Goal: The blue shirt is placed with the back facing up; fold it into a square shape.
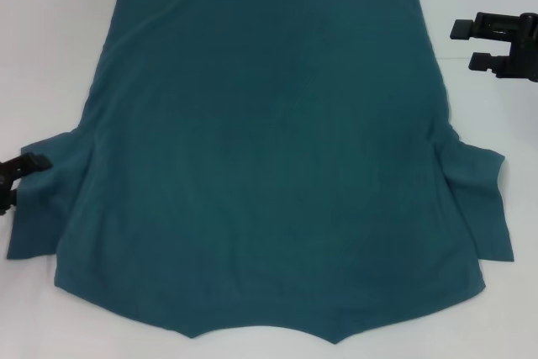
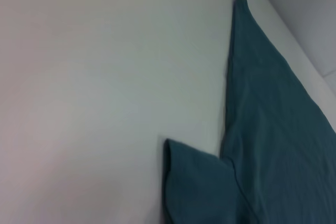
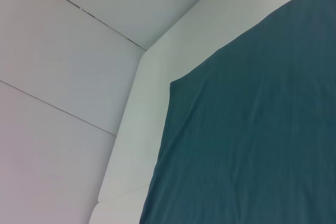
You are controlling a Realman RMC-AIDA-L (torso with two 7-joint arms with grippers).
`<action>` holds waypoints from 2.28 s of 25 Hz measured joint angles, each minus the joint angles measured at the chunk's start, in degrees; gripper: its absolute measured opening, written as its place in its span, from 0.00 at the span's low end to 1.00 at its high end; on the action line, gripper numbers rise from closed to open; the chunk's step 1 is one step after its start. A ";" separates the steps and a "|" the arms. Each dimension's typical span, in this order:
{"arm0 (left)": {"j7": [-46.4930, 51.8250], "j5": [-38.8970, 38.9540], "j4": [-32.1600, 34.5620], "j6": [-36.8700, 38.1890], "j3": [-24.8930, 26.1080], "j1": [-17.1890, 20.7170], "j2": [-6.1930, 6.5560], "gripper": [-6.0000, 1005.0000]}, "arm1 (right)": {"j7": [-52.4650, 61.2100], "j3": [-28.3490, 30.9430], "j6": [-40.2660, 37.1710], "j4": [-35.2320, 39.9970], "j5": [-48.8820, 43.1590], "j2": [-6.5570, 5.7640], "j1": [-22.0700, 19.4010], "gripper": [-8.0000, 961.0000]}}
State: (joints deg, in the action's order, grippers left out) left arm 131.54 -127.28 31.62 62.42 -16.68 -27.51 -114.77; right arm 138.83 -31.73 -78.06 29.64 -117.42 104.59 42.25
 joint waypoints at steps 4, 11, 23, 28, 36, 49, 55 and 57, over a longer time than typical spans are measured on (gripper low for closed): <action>0.02 0.00 -0.63 0.10 -0.18 -0.36 -0.10 0.81 | -0.10 0.00 -0.07 -0.01 0.00 0.00 -0.08 0.90; 1.69 -0.32 0.74 0.62 -1.17 -0.32 0.00 0.80 | -0.51 0.00 -0.01 -0.02 0.00 0.00 -0.10 0.90; 1.16 -2.50 2.96 1.04 -3.09 -0.46 0.13 0.38 | -1.02 0.07 -0.09 -0.02 0.22 0.00 -0.15 0.90; 0.45 -3.29 3.69 0.97 -4.12 -0.45 0.18 0.28 | -1.05 0.02 -0.15 -0.02 0.26 0.00 -0.13 0.90; 0.34 -3.42 4.46 1.20 -5.18 -0.53 0.19 0.11 | -0.71 0.24 0.02 -0.02 0.27 0.00 -0.17 0.90; -1.45 -14.58 18.64 -0.82 -17.38 -1.96 -0.33 0.02 | -1.04 -0.03 -0.03 0.71 0.00 0.00 -0.24 0.90; 0.18 -24.72 20.90 -2.95 -18.79 -4.57 -0.38 0.02 | -1.16 -0.16 -0.12 0.77 -0.01 0.00 -0.25 0.90; 1.22 -27.57 21.29 -4.10 -18.80 -5.39 -0.49 0.02 | -1.17 -0.19 -0.10 0.85 -0.01 0.00 -0.25 0.90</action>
State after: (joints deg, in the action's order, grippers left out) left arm 132.76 -154.84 52.91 58.32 -35.48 -32.90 -115.25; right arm 137.66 -31.92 -78.17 30.48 -117.43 104.59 42.01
